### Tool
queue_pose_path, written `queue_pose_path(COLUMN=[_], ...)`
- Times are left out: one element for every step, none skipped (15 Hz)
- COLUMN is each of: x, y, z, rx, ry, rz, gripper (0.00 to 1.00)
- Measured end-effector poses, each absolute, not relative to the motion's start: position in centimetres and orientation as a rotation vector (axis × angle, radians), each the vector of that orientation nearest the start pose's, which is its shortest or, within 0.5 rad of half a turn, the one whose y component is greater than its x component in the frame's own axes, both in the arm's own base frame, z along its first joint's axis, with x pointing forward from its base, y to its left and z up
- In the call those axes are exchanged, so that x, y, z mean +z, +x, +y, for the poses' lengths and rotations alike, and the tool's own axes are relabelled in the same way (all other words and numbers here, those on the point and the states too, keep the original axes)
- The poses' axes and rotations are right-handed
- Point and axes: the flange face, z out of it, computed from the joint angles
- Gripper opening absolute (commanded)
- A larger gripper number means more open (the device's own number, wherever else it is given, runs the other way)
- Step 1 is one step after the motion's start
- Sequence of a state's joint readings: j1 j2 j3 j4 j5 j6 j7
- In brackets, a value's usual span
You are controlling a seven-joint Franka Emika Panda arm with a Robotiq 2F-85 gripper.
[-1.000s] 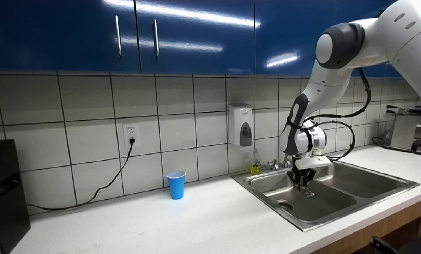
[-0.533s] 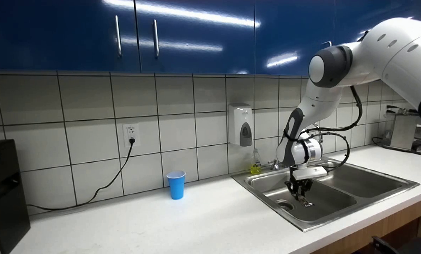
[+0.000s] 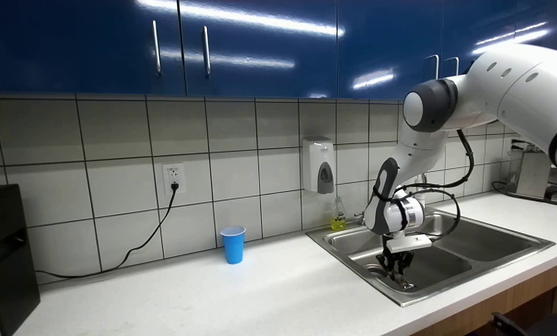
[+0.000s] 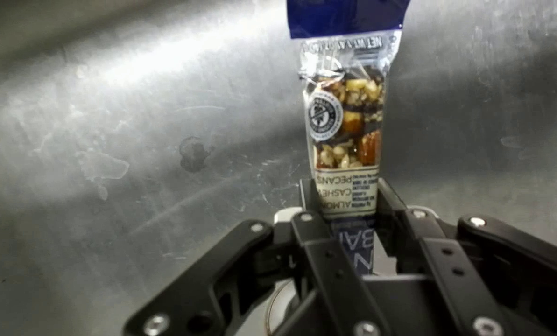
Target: Put the packet in the left sink
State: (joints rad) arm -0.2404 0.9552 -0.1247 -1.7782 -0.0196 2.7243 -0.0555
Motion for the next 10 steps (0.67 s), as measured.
queue_pose_path(x=[2.1,1.8,1.5,1.3,1.1,0.9,0.7,0.5,0.3,0.2], y=[58.2,58.2,58.2,58.2,58.2,58.2,58.2,58.2,58.2,58.2], z=[-22.0,-21.9,-21.8,-21.7,-21.6,-21.6,-21.5,-21.4,-21.3,-21.2], rx=[0.048,0.052,0.057,0.06,0.062,0.065,0.067,0.07,0.073,0.076], ry=[-3.225,-3.225,-3.225,-3.226,-3.226,-3.226,-3.226,-3.226,-3.226,-3.227], rz=[0.385,0.382,0.379,0.376,0.373,0.37,0.368,0.365,0.363,0.359], gripper=[0.08,0.08,0.08,0.08,0.08,0.08,0.08,0.08,0.08,0.08])
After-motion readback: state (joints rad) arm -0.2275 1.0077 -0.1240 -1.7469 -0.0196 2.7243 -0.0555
